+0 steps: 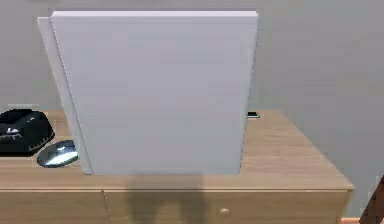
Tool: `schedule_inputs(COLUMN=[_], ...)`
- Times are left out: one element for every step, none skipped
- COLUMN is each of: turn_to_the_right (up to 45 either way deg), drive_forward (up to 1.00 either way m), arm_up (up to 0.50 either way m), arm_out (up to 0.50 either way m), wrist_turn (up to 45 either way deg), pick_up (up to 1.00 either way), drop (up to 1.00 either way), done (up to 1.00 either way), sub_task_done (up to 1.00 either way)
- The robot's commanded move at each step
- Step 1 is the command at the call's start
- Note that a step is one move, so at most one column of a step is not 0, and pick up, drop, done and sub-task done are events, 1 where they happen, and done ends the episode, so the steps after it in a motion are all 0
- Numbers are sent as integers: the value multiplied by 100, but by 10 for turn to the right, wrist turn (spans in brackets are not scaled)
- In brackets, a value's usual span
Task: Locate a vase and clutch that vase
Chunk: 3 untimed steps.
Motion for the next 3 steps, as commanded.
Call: schedule_inputs(turn_to_the_right=[-450,-450,-330], drive_forward=[0,0,0], arm_up=[0,0,0], arm_out=[0,0,0], wrist_turn=[0,0,0], pick_up=[0,0,0], drop=[0,0,0], done=[0,0,0], sub_task_done=[0,0,0])
